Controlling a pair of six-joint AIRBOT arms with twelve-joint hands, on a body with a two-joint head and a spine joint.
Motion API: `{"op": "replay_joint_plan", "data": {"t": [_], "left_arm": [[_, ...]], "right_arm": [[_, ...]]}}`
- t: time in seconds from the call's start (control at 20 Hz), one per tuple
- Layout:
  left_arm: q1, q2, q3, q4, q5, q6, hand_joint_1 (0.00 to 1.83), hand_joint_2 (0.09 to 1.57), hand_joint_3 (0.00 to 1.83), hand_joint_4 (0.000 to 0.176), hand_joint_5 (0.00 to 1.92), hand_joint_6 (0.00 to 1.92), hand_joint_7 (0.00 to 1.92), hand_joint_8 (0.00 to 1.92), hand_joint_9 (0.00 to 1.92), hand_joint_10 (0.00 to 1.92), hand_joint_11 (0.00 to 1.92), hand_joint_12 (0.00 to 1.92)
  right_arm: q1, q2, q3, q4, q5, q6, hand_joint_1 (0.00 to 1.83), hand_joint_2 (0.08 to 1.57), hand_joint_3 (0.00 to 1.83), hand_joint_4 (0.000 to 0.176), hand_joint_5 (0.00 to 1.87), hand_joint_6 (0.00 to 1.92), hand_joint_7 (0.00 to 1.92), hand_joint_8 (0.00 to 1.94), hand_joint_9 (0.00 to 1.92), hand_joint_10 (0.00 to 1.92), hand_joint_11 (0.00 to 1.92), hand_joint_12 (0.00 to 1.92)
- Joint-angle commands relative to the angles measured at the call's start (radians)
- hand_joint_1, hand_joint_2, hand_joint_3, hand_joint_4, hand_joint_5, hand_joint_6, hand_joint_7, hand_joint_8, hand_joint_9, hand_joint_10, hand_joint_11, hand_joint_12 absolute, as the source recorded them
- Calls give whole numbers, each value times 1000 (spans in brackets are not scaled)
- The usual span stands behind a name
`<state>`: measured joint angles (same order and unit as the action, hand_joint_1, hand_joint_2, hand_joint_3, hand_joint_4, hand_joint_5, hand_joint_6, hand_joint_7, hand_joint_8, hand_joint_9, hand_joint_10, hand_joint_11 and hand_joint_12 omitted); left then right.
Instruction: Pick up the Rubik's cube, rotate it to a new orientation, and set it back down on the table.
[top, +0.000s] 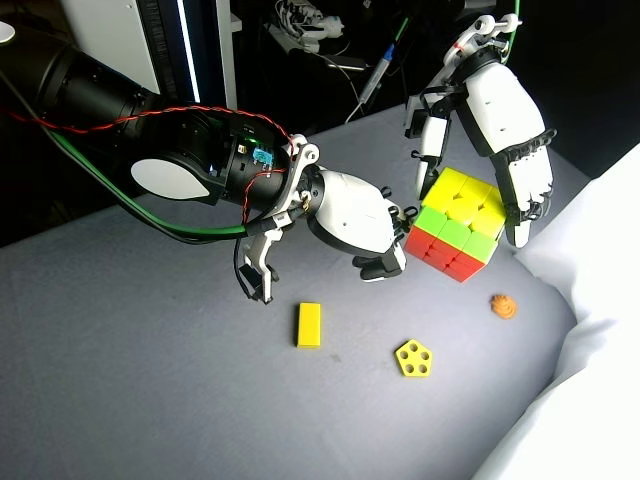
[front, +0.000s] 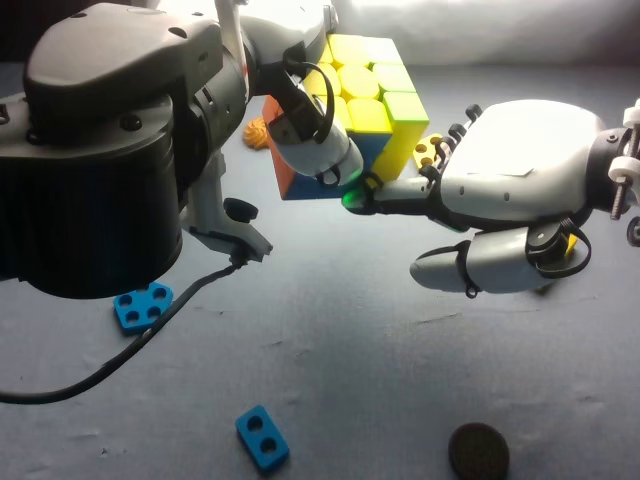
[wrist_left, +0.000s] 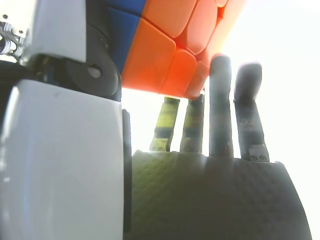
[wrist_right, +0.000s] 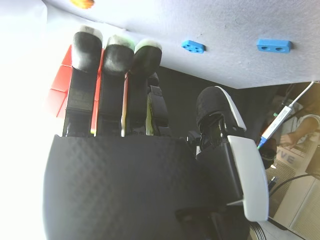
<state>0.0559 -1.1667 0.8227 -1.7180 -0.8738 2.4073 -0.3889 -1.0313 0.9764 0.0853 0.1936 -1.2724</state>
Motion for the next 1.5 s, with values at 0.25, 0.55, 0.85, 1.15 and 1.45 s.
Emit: {"op": "replay_joint_plan", "data": {"t": [0.25, 0.55, 0.85, 1.15, 1.45], "left_arm": [[-21, 7, -12, 56, 26, -15, 1079, 1353, 0, 0, 564, 1517, 563, 1746, 307, 1619, 206, 1867], [-24, 7, -13, 52, 22, -15, 1050, 1385, 0, 0, 516, 1599, 520, 1805, 282, 1687, 186, 1883], [-9, 13, -28, 55, 1, -58, 1073, 1360, 0, 0, 569, 1529, 542, 1763, 300, 1666, 215, 1916], [59, 18, -52, 144, -49, -238, 1073, 1295, 0, 0, 639, 1468, 374, 1604, 287, 1659, 186, 1874], [161, 17, -56, 289, -67, -439, 1067, 1280, 0, 0, 655, 1474, 266, 1598, 259, 1648, 163, 1884]], "right_arm": [[67, 87, -42, -226, 125, 300, 0, 1419, 2, 0, 105, 18, 650, 1714, 736, 1921, 557, 1921], [143, 212, -85, -771, 219, 922, 0, 1410, 0, 0, 84, 4, 643, 1739, 712, 1921, 497, 1921], [236, 281, -85, -955, 267, 1178, 0, 1416, 1, 0, 44, 3, 630, 1800, 733, 1921, 522, 1921], [274, 227, -28, -918, 34, 1211, 0, 1401, 0, 0, 135, 30, 634, 1703, 683, 1921, 513, 1921], [268, 215, -26, -517, 25, 777, 0, 1328, 0, 0, 88, 17, 116, 188, 36, 550, 2, 1201]]}}
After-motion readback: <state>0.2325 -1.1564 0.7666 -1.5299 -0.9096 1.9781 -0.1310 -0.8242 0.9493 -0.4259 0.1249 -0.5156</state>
